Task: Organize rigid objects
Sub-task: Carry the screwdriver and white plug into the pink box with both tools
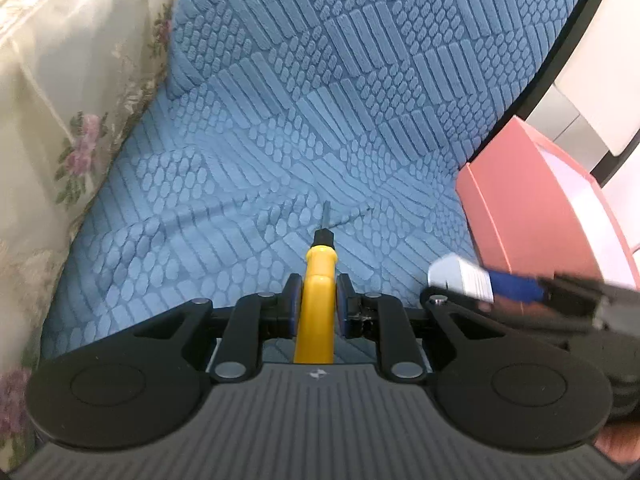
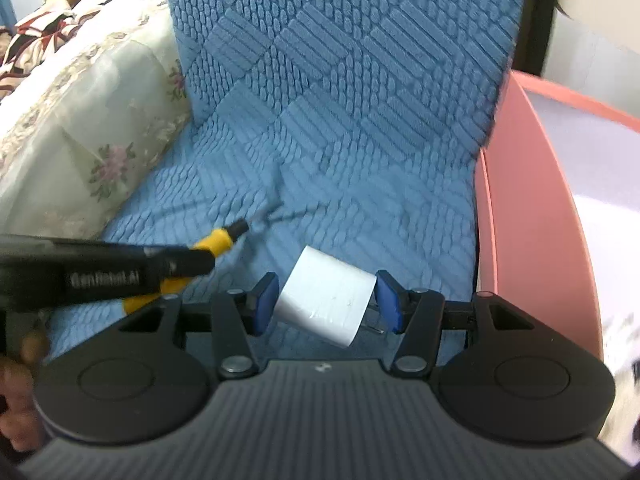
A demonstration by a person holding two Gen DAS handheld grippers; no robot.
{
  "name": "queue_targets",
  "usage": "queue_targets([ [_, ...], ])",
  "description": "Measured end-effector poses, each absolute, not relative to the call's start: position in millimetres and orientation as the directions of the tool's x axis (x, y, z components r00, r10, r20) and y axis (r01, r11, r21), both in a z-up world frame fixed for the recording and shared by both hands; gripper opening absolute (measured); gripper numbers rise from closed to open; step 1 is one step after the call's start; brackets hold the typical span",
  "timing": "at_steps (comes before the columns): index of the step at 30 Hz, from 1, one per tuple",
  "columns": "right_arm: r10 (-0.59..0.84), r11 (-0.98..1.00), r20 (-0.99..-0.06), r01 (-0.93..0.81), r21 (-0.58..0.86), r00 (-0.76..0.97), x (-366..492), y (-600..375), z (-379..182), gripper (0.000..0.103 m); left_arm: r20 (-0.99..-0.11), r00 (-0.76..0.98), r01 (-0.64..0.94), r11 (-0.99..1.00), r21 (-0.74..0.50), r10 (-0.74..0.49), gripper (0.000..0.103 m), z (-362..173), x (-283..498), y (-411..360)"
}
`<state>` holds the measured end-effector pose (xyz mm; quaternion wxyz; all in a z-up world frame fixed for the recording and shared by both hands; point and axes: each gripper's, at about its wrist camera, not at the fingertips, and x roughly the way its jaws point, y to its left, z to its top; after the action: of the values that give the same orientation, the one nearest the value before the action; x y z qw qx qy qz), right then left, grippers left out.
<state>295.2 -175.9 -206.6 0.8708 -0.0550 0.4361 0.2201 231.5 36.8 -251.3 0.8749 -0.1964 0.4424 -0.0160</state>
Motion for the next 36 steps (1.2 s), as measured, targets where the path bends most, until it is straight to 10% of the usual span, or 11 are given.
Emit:
queue_targets([
  [36, 0.29, 0.943, -0.758, -0.311, 0.121, 0.585, 212.5, -242.0, -98.4, 0.056, -0.722, 0.637, -0.053, 0.919, -0.391, -0.27, 0.021, -150.7, 167.5, -38.3],
])
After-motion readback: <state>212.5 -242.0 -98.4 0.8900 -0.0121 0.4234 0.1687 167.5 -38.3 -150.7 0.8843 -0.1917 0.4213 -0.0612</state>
